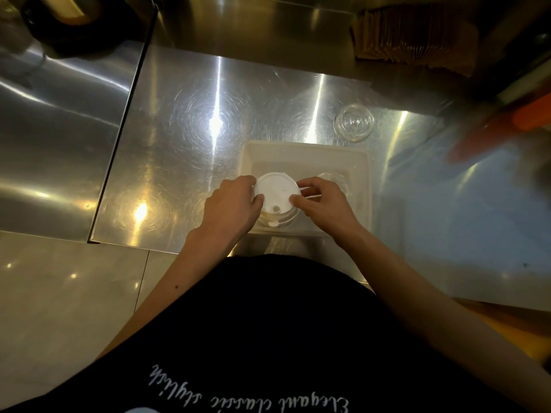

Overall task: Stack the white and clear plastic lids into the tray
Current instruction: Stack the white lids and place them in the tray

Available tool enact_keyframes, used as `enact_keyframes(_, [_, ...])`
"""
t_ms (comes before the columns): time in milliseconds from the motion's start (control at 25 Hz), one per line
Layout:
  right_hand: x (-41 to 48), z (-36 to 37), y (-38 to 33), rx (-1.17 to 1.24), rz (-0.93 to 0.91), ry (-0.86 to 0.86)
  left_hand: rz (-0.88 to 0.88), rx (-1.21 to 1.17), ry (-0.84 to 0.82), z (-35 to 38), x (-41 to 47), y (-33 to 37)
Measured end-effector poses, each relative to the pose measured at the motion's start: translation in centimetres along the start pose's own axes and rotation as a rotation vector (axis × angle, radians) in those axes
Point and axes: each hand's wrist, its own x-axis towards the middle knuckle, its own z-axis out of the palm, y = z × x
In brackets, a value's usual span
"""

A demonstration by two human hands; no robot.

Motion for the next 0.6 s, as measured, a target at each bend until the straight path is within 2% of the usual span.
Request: enact_keyframes(600, [0.05, -0.03, 0.12, 0.01, 0.023, -0.025, 0.012, 0.003, 0.003, 0.21, -0.24, 0.16])
